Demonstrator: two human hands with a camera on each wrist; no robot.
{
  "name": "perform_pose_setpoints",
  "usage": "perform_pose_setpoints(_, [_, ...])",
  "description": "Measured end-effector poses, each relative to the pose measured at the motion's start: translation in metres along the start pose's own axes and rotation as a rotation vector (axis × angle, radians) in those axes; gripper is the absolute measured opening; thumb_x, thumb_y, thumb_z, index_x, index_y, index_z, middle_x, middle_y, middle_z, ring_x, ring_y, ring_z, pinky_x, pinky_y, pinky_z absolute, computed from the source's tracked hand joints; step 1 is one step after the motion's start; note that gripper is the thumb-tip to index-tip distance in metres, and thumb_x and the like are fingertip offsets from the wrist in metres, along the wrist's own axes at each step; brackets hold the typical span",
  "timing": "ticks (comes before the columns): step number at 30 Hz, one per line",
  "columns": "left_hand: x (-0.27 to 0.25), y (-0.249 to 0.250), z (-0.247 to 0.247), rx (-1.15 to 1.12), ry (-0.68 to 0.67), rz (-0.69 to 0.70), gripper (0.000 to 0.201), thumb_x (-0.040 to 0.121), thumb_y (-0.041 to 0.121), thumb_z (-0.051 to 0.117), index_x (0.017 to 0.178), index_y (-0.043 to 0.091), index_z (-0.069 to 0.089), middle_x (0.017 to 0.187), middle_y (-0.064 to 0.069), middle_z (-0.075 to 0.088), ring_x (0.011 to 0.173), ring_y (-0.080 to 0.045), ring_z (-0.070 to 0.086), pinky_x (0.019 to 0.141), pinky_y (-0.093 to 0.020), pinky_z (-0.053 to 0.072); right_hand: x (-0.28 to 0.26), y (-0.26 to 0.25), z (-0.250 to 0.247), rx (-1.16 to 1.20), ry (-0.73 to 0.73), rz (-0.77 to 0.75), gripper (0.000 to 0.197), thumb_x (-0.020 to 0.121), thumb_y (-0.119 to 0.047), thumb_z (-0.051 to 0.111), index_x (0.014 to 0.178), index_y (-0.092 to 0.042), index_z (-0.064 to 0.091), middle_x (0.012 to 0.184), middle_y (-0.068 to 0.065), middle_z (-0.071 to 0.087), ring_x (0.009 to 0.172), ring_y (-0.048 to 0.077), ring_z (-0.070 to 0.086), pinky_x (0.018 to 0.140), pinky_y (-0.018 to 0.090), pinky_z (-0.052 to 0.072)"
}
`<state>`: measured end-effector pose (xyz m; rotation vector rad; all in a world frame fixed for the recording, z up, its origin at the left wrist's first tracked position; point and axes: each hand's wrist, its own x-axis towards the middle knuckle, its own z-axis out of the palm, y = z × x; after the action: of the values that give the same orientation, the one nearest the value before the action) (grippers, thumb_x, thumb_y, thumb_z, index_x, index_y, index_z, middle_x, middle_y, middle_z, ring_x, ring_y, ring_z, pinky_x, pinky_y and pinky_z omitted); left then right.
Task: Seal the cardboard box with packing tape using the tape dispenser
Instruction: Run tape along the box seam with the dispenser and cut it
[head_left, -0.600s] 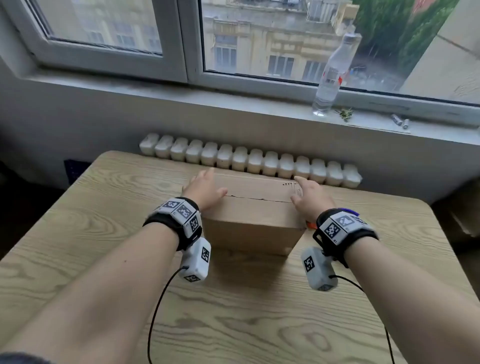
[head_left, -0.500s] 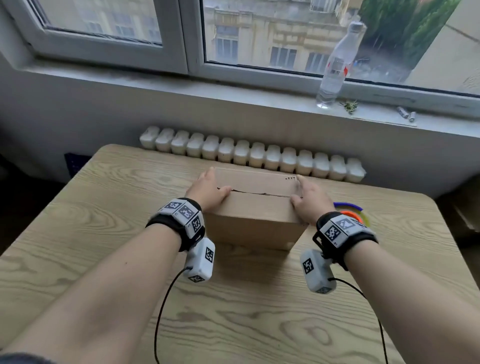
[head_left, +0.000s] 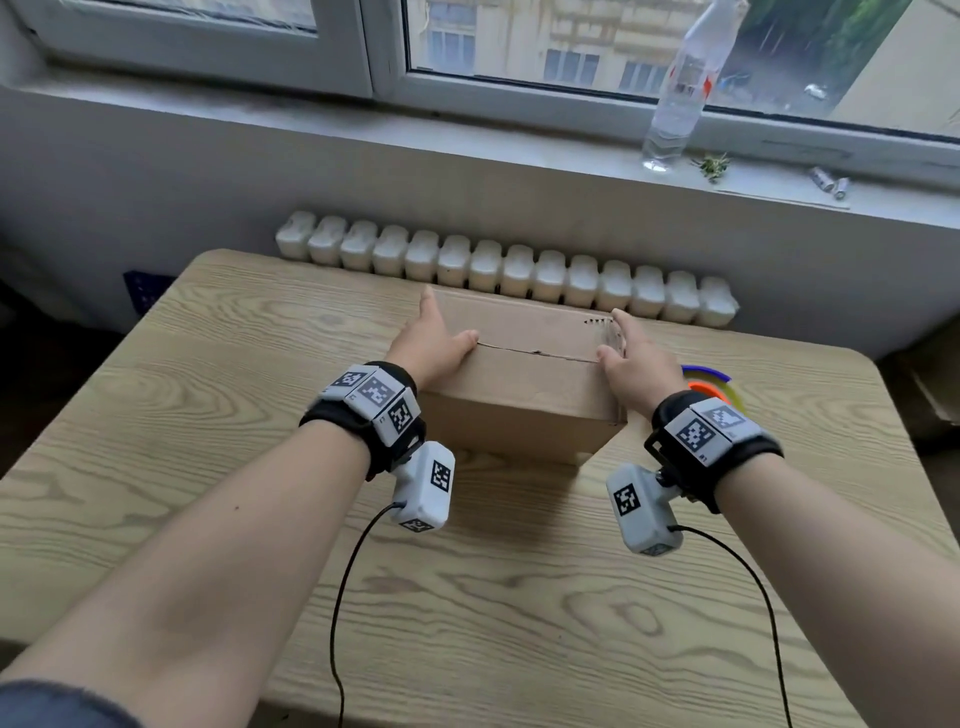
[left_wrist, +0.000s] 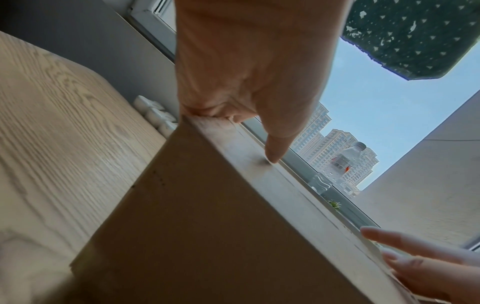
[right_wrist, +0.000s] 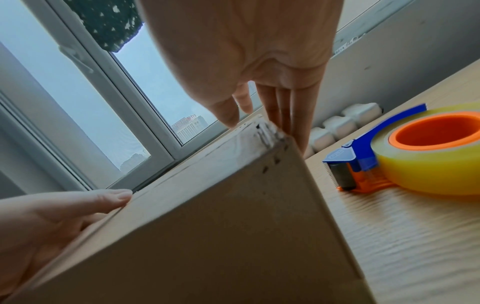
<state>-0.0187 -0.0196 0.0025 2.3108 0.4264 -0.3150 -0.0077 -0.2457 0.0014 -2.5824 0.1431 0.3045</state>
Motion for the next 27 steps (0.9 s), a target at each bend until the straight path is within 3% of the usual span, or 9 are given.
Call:
perform_pose_setpoints(8, [-0.028, 0.000, 0.011, -0.027, -0.079, 0.016, 0.095, 0.091, 0.036, 0.057, 0.153, 0.013, -0.011, 0.157, -0.017, 0.024, 0.142, -0.030, 0.030, 0.116, -0.037, 0.026, -0.027, 0.012, -0.010, -0.070, 0.076, 0.051, 0.056, 0.096, -0.030, 0.045, 0.149, -0.019, 0.028, 0.144, 0.018, 0.046, 0.131, 0.035, 0.044, 0.105, 0.038, 0.035])
perform_pose_setpoints(21, [-0.056, -0.008, 0.016, 0.064, -0.125, -0.019, 0.094, 0.092, 0.033, 0.056, 0.153, 0.014, -0.013, 0.155, -0.017, 0.028, 0.139, -0.031, 0.037, 0.111, -0.037, 0.032, -0.057, 0.018, -0.008, -0.131, -0.020, 0.052, 0.053, 0.097, -0.028, 0.047, 0.146, -0.020, 0.031, 0.143, 0.013, 0.048, 0.128, 0.033, 0.047, 0.099, 0.037, 0.042])
perform_pose_setpoints(24, [-0.058, 0.000, 0.014, 0.146, -0.062, 0.002, 0.086, 0.092, 0.035, 0.054, 0.154, 0.011, -0.001, 0.157, -0.018, 0.018, 0.144, -0.032, 0.024, 0.116, -0.041, 0.023, -0.059, 0.019, -0.014, -0.145, -0.035, 0.030, 0.051, 0.096, -0.026, 0.046, 0.145, -0.021, 0.033, 0.142, 0.012, 0.049, 0.128, 0.030, 0.048, 0.098, 0.036, 0.043])
perform_pose_setpoints(27, [-0.058, 0.020, 0.014, 0.280, 0.019, 0.126, 0.071, 0.092, 0.034, 0.052, 0.150, 0.010, 0.019, 0.155, -0.015, 0.022, 0.143, -0.031, 0.023, 0.114, -0.043, 0.024, -0.059, 0.021, -0.026, -0.163, -0.010, -0.011, 0.048, 0.096, -0.025, 0.045, 0.143, -0.020, 0.039, 0.141, 0.009, 0.050, 0.128, 0.028, 0.048, 0.101, 0.035, 0.040])
